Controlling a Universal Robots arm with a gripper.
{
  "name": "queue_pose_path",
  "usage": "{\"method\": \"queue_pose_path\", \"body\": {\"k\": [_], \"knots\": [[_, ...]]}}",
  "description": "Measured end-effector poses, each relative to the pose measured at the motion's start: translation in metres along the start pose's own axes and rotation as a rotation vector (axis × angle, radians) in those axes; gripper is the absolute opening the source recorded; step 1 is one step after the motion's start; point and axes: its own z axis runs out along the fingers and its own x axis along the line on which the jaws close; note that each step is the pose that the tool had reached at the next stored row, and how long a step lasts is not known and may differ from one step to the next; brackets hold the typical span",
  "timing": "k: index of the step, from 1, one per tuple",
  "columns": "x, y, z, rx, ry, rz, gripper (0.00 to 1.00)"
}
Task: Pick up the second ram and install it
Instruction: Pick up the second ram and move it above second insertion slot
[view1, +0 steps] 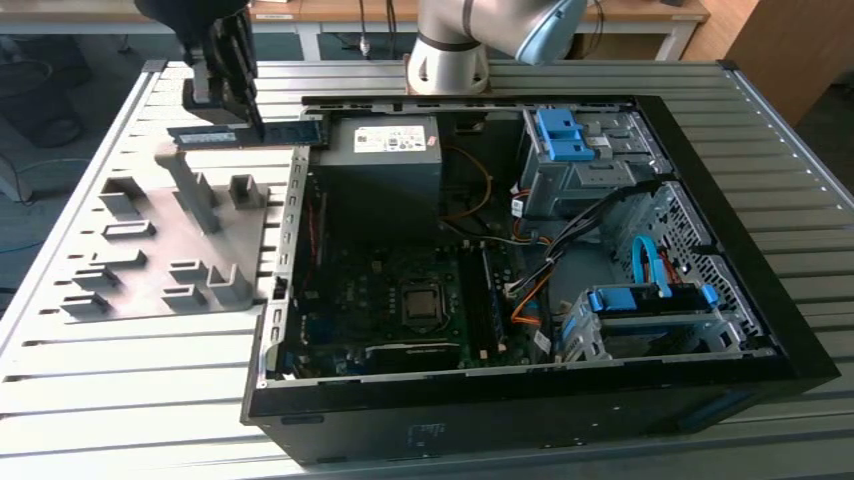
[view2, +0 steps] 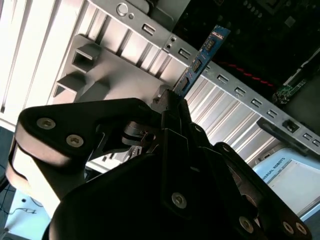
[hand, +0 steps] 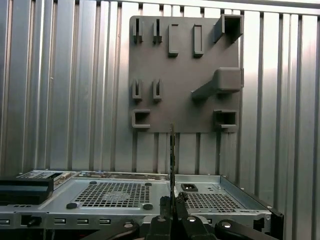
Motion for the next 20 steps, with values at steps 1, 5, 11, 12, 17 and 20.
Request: {"method": "queue_pose_path", "body": {"k": [1, 5, 11, 12, 17, 20], "knots": [[0.0000, -0.0025, 0.0000, 0.0000, 0.0000, 0.000, 0.14], [0.0003, -0.0144, 0.0000, 0.0000, 0.0000, 0.000, 0.14], [0.0007, -0.0336, 0.0002, 0.0000, 0.0001, 0.000, 0.14], [0.0008, -0.0367, 0.0002, 0.0000, 0.0000, 0.000, 0.14], [0.0011, -0.0498, 0.0002, -0.0001, 0.0001, 0.000, 0.14], [0.0012, -0.0567, 0.0002, -0.0001, 0.0000, 0.000, 0.14]]}}
